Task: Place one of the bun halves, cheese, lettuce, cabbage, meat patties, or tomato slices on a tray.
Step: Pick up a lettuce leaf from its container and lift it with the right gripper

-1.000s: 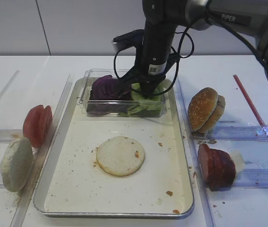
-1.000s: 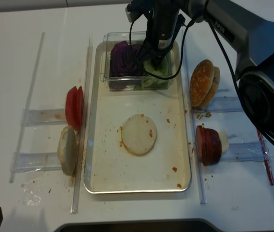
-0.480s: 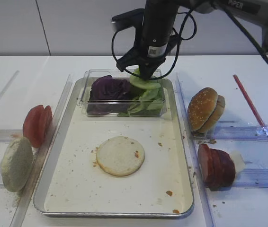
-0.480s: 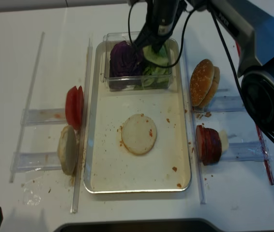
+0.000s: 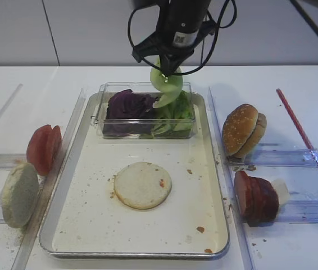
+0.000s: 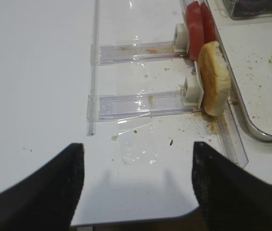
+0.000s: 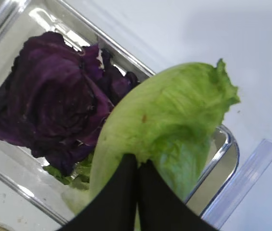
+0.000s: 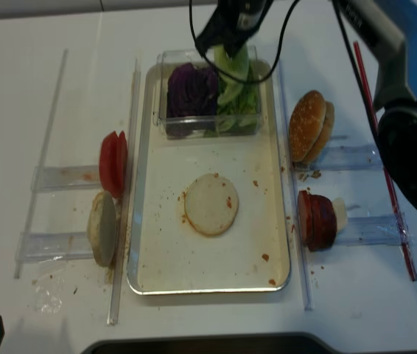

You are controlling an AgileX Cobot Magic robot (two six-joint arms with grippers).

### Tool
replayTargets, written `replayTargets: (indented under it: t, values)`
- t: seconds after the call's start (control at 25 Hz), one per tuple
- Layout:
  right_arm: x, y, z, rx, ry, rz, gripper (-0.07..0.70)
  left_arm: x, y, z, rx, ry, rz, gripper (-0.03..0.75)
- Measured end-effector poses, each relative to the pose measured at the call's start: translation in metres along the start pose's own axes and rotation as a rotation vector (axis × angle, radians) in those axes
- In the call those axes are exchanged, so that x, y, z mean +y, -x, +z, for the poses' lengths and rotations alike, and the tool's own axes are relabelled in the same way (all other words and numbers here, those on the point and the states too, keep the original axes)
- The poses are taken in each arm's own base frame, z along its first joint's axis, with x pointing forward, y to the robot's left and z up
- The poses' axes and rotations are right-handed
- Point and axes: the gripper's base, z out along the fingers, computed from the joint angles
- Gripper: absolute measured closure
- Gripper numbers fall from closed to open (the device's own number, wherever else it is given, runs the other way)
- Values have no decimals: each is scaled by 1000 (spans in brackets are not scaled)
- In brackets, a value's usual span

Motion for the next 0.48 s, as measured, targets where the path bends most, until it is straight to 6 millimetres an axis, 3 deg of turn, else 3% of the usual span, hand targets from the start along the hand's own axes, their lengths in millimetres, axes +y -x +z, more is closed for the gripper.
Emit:
replayTargets:
  t: [0.24, 0.48]
  values:
    - [4, 2, -35, -65, -3, -1, 619, 0, 0, 0, 0, 0, 0, 277]
    - [30, -10, -40, -20, 28, -37, 619, 0, 0, 0, 0, 0, 0, 277]
